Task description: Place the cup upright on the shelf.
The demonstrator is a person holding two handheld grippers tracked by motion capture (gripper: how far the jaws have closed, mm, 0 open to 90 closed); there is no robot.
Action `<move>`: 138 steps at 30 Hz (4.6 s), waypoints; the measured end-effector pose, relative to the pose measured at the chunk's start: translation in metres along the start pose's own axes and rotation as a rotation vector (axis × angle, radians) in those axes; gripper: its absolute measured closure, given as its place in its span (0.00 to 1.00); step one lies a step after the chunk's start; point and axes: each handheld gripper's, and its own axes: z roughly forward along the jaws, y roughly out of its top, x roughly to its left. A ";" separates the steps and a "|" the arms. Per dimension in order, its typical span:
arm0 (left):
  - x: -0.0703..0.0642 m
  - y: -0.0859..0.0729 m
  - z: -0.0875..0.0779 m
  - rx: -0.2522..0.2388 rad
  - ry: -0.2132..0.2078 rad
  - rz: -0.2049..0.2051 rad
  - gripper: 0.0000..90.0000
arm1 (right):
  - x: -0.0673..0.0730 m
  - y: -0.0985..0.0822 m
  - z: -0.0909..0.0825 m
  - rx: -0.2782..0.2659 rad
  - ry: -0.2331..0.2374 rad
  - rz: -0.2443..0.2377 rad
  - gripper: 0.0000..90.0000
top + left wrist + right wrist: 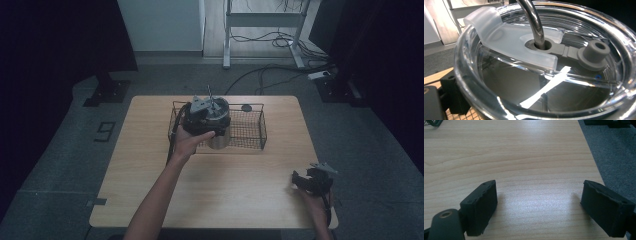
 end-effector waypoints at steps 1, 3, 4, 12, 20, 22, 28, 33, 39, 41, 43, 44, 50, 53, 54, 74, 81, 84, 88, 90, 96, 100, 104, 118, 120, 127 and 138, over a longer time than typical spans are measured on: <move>0.000 0.001 0.002 0.000 0.000 -0.001 0.05 | 0.000 0.000 0.000 0.000 0.000 0.000 0.15; 0.001 0.001 0.003 0.001 -0.001 -0.002 0.05 | 0.000 0.000 0.000 0.000 0.000 0.000 0.15; 0.001 0.002 0.005 0.003 -0.001 -0.001 0.05 | 0.000 0.000 0.000 0.000 0.000 0.000 0.15; 0.007 0.007 0.018 0.014 0.008 -0.002 0.05 | 0.000 0.000 0.000 0.000 0.001 0.001 0.15; 0.010 0.016 0.032 0.018 0.005 0.004 0.05 | 0.000 0.000 0.000 0.000 0.001 0.000 0.15; 0.010 0.018 0.034 0.021 0.006 0.008 0.05 | 0.000 0.000 0.000 0.000 0.001 0.001 0.15; 0.015 0.025 0.040 0.016 0.015 0.009 0.05 | 0.000 0.000 0.000 -0.001 0.000 0.000 0.15; 0.019 0.024 0.047 0.021 0.027 -0.002 0.05 | 0.000 0.000 0.000 -0.001 0.000 0.000 0.15; 0.027 0.024 0.058 0.028 0.047 -0.007 0.05 | 0.000 0.000 0.000 0.000 0.000 0.001 0.15; 0.029 0.023 0.060 0.029 0.049 -0.012 0.05 | 0.000 0.000 0.000 0.000 0.000 0.000 0.15; 0.032 0.022 0.063 0.032 0.049 -0.019 0.05 | 0.000 0.000 0.000 0.001 0.000 0.001 0.15; 0.033 0.022 0.065 0.034 0.050 -0.023 0.05 | 0.000 0.000 0.000 0.001 0.000 0.001 0.15; 0.038 0.018 0.073 0.044 0.075 -0.050 0.05 | 0.000 0.000 0.000 0.001 0.000 0.001 0.15; 0.041 0.016 0.078 0.042 0.088 -0.050 0.05 | 0.000 -0.001 -0.001 0.001 -0.001 0.004 0.15; 0.042 0.015 0.080 0.042 0.090 -0.053 0.05 | 0.000 -0.001 -0.001 0.001 -0.001 0.004 0.15; 0.057 -0.018 0.112 0.111 0.138 -0.086 0.05 | 0.000 -0.001 -0.001 -0.001 -0.004 0.007 0.15; 0.057 -0.033 0.121 0.139 0.138 -0.101 0.05 | 0.000 -0.001 -0.001 -0.001 -0.004 0.005 0.15; 0.056 -0.038 0.124 0.150 0.139 -0.099 0.05 | 0.000 -0.001 -0.001 0.000 -0.004 0.006 0.15; 0.056 -0.046 0.129 0.168 0.141 -0.097 0.05 | 0.000 -0.001 -0.001 -0.001 -0.004 0.006 0.15; 0.057 -0.048 0.128 0.154 0.142 -0.102 0.05 | 0.000 -0.001 -0.001 -0.001 -0.004 0.006 0.15; 0.052 -0.051 0.128 0.156 0.142 -0.074 0.05 | 0.000 -0.001 -0.001 0.000 -0.005 0.006 0.15; 0.051 -0.054 0.125 0.152 0.137 -0.061 0.05 | 0.000 -0.001 -0.001 -0.001 -0.005 0.006 0.15; 0.053 -0.058 0.119 0.136 0.131 -0.070 0.05 | 0.000 -0.001 -0.001 -0.001 -0.005 0.005 0.15; 0.047 -0.052 0.103 0.084 0.153 -0.056 0.00 | 0.000 -0.001 -0.001 0.000 -0.005 0.005 0.15; 0.047 -0.051 0.100 0.080 0.148 -0.056 0.00 | 0.000 -0.001 -0.001 0.000 -0.005 0.005 0.15; 0.044 -0.048 0.077 0.048 0.093 -0.077 0.00 | 0.000 0.000 0.000 0.001 -0.005 0.002 0.15; 0.043 -0.055 0.050 0.053 0.076 -0.065 0.02 | 0.000 0.000 0.000 0.001 -0.007 0.004 0.15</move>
